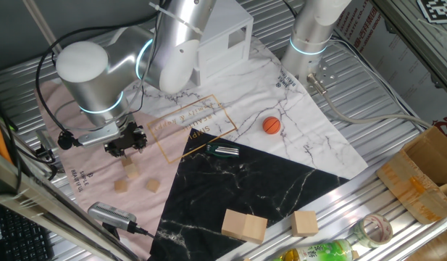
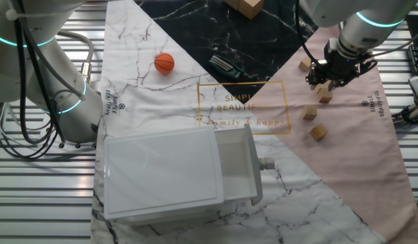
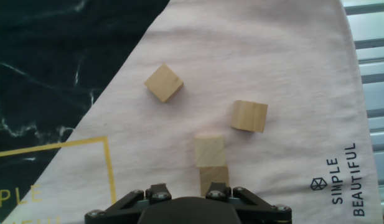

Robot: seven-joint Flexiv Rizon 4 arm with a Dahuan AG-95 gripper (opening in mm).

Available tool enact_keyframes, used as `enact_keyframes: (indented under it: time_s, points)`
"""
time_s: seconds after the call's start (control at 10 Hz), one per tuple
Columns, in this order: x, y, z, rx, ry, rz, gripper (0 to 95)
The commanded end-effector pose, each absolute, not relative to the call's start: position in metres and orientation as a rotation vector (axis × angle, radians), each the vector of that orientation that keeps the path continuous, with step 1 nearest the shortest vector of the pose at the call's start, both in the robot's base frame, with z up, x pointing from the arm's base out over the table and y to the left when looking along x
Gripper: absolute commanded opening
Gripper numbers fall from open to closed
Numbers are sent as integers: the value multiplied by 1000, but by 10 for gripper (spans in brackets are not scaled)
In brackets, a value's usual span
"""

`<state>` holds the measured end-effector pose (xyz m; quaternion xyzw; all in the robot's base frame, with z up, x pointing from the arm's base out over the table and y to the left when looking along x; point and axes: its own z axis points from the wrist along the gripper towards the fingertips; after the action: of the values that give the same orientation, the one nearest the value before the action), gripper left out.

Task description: Stack the blocks into a pyramid shape

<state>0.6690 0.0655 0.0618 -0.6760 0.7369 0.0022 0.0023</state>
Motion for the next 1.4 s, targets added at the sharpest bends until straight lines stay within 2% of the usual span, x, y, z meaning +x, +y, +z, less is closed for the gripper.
enact_keyframes:
  time_s: [0.1,0.7,0.8,1.4]
  points:
    - [669,65,62,-2121,2312,8,380]
    - [669,65,62,-2121,2312,8,380]
    - [648,31,59,-2113,2305,12,380]
    - [649,31,59,-2109,2307,10,380]
